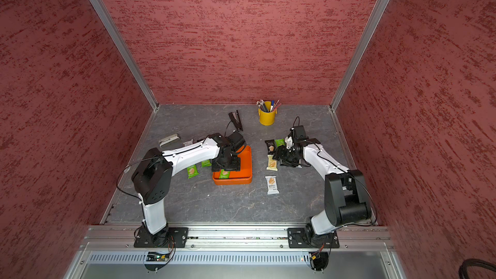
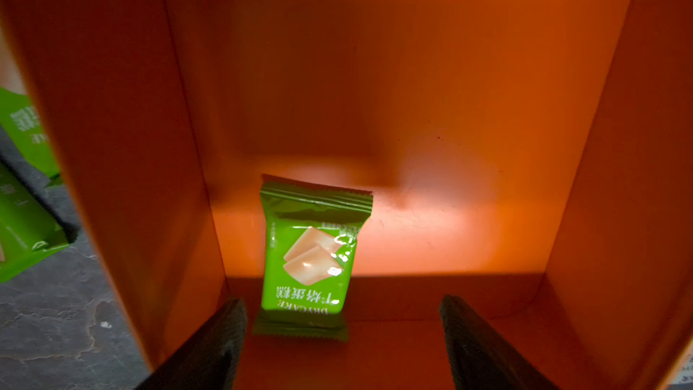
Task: Take the cookies out of the storage box
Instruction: Pick up the cookie from the storage box.
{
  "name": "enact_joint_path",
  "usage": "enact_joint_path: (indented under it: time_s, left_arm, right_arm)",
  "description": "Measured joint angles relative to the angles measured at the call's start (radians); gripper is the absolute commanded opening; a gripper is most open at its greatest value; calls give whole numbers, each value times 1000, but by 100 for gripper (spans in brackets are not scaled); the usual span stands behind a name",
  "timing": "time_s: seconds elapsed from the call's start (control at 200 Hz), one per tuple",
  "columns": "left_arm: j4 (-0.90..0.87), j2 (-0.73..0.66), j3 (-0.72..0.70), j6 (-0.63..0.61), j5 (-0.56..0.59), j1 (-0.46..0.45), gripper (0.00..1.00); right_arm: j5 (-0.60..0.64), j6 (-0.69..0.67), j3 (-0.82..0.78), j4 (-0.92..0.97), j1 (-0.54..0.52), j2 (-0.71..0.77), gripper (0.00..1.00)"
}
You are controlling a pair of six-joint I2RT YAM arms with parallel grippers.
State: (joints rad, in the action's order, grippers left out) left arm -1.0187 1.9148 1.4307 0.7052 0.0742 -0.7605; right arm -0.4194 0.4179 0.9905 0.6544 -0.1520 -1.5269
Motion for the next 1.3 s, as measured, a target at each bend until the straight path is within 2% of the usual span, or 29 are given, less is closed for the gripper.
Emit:
enact_joint_path:
  time_s: [0.376,0.696,0.816,1.027,1.302]
  left_arm:
    - [19,68,-13,0,13,0,85]
    - [57,69,-47,-11,-3,14,82]
    - [67,70,-49,-24,-19,20,76]
    - [95,76,-49,-50,-45,21,55]
    - [97,80,-41,-48,-43,21,50]
  right_arm:
    - [12,-8,11,27,7,-32,61]
    - [21,-8,11,34,12,-49,61]
    - [24,-8,16,45,12,-55,61]
    - [31,-8,29,60,12,-60,60]
    - [39,-15,51,72,13,-61,60]
